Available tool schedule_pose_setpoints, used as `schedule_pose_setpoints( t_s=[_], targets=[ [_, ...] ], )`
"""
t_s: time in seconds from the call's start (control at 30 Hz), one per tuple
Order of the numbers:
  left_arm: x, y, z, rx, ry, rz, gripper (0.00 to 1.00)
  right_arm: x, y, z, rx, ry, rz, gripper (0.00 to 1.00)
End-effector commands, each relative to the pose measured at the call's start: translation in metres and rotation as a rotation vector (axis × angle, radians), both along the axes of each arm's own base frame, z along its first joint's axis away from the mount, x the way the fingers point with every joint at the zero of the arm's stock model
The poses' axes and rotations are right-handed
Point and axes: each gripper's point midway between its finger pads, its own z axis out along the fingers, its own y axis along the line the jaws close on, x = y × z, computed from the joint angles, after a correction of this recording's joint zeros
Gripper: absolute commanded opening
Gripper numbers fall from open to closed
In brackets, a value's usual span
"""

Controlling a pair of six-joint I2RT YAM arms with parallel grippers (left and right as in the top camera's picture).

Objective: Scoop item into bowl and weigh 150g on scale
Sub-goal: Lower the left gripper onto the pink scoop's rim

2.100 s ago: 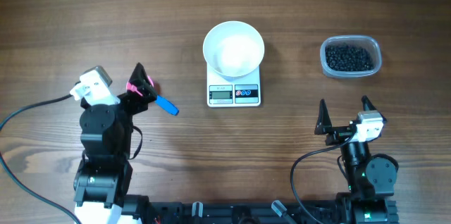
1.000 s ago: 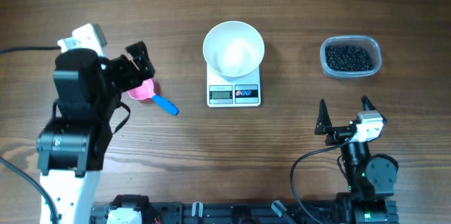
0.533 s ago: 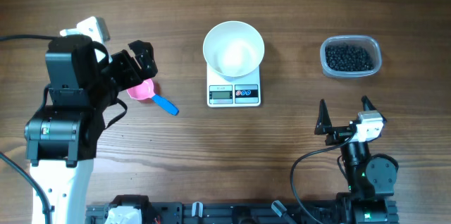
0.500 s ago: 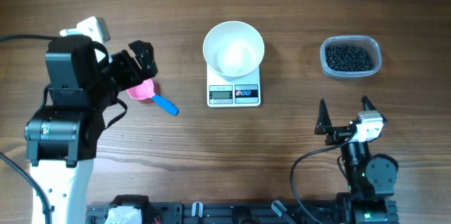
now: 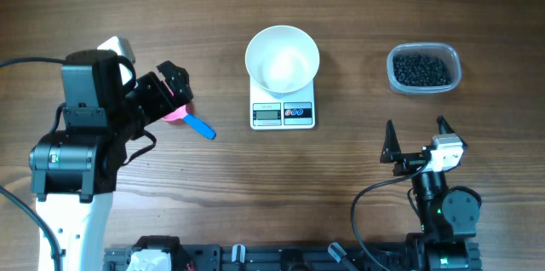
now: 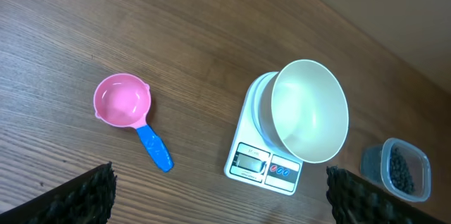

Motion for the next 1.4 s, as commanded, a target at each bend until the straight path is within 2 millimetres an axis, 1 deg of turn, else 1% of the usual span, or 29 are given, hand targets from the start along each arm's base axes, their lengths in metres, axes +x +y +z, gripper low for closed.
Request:
schedule_pose_setpoints(
  t_s=[0.0, 0.03, 0.47, 0.7, 0.83, 1.37],
  targets=[
    [-0.0029, -0.0044, 0.0011, -0.037, 0.017, -0.006, 1.00, 0.0001, -0.0007, 0.0000, -0.014, -0.002, -0.005, 1.00],
    [-0.0050, -0.0049, -0.0006, -0.038, 0.028, -0.009, 1.00, 0.0001, -0.0007, 0.0000, -0.013, -0.002, -0.005, 1.00],
    [-0.0035, -0.0057, 0.0007, -0.042, 0.020, -0.012, 1.00, 0.0001, -0.0007, 0.0000, -0.013, -0.002, -0.005, 1.00],
    [0.0045, -0.0045, 0.0079, -0.037, -0.024, -0.006, 1.00, 0.0001, -0.0007, 0.0000, -0.013, -0.002, -0.005, 1.00],
    [0.0040, -0.0072, 0.0082, -0.049, -0.023, -0.018, 1.00, 0.0001, -0.0007, 0.0000, -0.014, -0.002, -0.005, 0.99],
    [0.0046, -0.0078, 0.0085, -0.051, -0.025, -0.020, 1.00, 0.0001, -0.0007, 0.0000, -0.014, -0.002, -0.005, 1.00]
  ],
)
